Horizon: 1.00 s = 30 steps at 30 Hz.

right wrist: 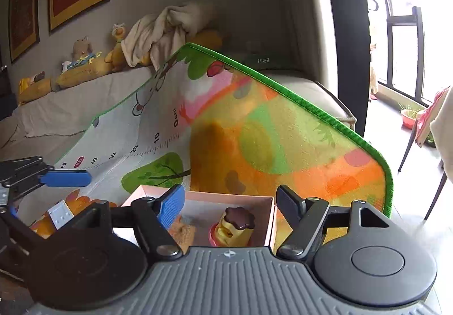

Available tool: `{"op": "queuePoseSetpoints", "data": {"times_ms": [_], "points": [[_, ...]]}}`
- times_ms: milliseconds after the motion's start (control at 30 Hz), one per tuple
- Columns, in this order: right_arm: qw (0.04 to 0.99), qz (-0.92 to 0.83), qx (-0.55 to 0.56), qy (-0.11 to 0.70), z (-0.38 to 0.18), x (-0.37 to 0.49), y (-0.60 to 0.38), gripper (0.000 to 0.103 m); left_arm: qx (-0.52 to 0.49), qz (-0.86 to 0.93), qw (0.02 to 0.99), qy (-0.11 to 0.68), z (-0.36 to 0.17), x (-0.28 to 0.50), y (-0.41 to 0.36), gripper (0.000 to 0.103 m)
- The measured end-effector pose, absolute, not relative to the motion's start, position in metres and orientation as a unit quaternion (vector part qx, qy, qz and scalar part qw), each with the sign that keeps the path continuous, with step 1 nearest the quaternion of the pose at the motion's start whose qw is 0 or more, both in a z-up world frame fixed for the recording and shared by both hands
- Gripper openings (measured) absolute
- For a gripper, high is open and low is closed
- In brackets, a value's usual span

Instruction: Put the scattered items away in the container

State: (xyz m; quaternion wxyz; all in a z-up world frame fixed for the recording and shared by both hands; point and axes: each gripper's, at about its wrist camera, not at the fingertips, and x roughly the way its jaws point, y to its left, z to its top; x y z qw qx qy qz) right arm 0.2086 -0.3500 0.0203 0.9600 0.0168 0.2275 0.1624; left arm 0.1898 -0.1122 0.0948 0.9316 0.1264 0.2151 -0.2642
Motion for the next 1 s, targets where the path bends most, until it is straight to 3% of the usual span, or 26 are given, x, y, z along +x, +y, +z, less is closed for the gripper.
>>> {"op": "queuePoseSetpoints", "data": {"times_ms": [433, 700, 833, 1000], "points": [[0.955, 0.198, -0.056, 0.215, 0.018, 0.143, -0.294, 0.072, 0.1, -0.169, 0.957, 0.215, 0.075, 0.048, -0.005, 0.101], [0.923, 0.292, -0.132, 0.213, 0.007, 0.062, -0.209, 0.071, -0.05, -0.024, 0.966, 0.254, 0.036, -0.003, 0.077, 0.101], [0.897, 0.328, -0.137, 0.261, -0.005, 0.043, -0.188, 0.046, -0.081, -0.036, 0.963, 0.255, 0.03, -0.022, 0.083, 0.101], [0.9, 0.318, -0.135, 0.266, -0.002, 0.044, -0.182, 0.046, -0.063, -0.079, 0.965, 0.241, 0.027, -0.035, 0.066, 0.102]]}}
